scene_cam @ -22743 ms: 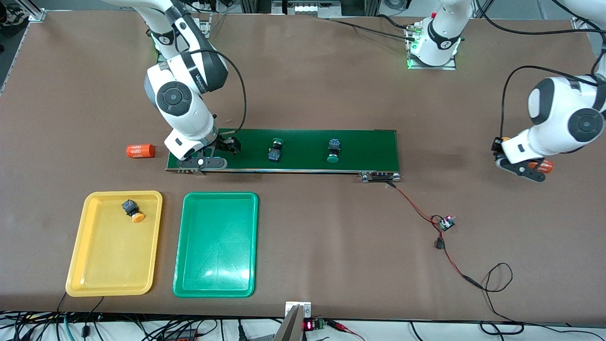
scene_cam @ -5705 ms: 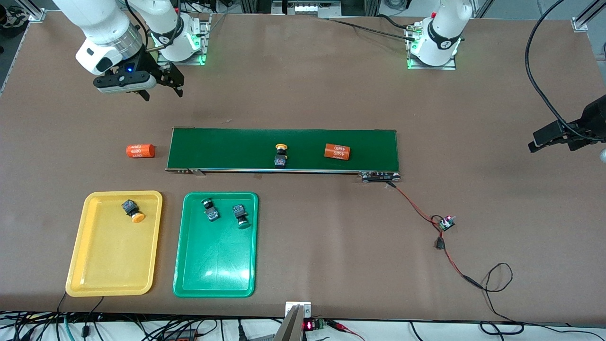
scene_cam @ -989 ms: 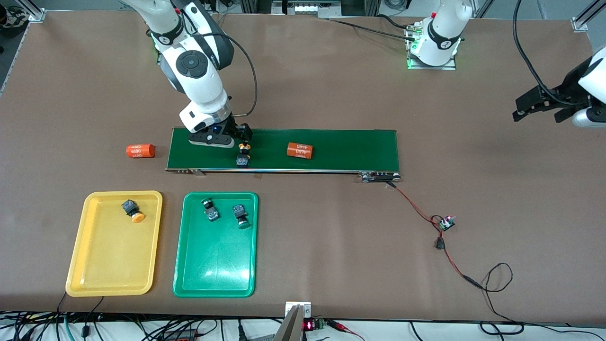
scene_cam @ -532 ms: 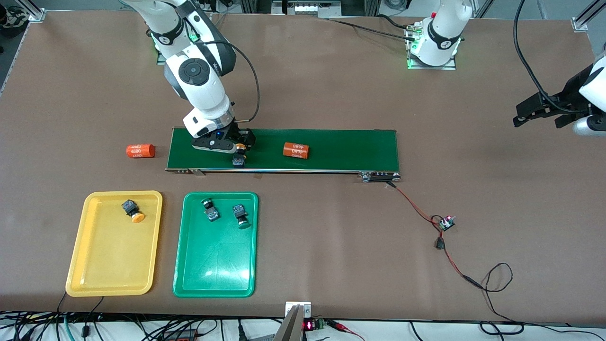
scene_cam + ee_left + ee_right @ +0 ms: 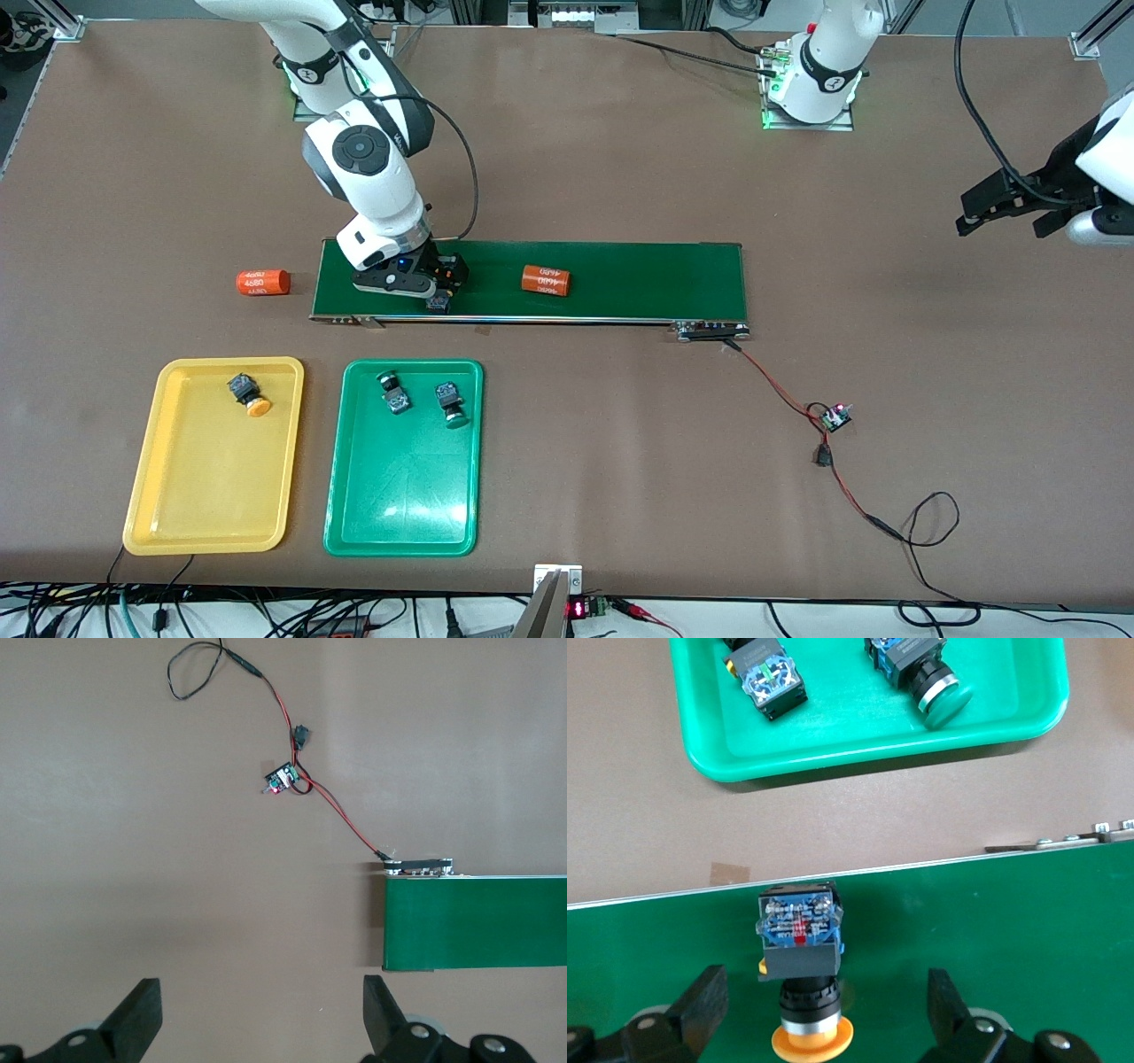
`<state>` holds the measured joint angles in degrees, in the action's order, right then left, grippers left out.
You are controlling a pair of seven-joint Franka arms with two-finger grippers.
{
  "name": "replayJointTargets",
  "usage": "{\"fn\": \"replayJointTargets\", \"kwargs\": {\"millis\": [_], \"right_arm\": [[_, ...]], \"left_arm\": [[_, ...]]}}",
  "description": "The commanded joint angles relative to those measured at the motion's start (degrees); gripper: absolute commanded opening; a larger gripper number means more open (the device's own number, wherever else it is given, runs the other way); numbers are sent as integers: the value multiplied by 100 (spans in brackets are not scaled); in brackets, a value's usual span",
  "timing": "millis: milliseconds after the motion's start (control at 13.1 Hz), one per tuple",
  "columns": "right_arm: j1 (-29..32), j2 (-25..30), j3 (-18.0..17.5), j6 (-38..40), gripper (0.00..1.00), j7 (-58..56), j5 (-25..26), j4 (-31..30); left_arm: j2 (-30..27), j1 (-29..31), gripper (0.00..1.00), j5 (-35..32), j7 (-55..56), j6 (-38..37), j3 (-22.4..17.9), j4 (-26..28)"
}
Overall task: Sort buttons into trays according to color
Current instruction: 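Lift the yellow button with the right gripper toward the yellow tray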
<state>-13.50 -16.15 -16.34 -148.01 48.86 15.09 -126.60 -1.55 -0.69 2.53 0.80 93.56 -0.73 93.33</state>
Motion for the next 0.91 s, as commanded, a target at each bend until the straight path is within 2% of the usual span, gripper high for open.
{"fn": "replayJointTargets", "kwargs": {"millis": [0, 152, 304, 456, 609, 685, 837], "right_arm": [[-21, -82, 17, -113, 100, 124, 143, 83], [-30, -126, 61, -158, 100, 115, 152, 83], [-21, -204, 113, -201, 100, 106, 274, 83], [-21, -266, 236, -254, 100, 98, 617, 83], [-21, -275, 254, -254, 99, 80, 653, 83], [-21, -284, 254, -254, 92, 71, 653, 83], [-21, -293, 254, -254, 55, 62, 653, 83]], "left_arm": [[-179, 8, 100, -51, -9, -38, -15, 142], [-179, -10, 100, -60, 8, -547, 37, 72], [-179, -1, 100, -60, 8, -541, 20, 63], [-179, -10, 100, -51, 8, -409, 37, 19], [-179, -10, 100, -60, 8, -444, 38, 19], [-161, 8, 100, -51, 8, -409, -6, 10], [-135, 60, 100, 36, -9, -400, -15, 10]]}}
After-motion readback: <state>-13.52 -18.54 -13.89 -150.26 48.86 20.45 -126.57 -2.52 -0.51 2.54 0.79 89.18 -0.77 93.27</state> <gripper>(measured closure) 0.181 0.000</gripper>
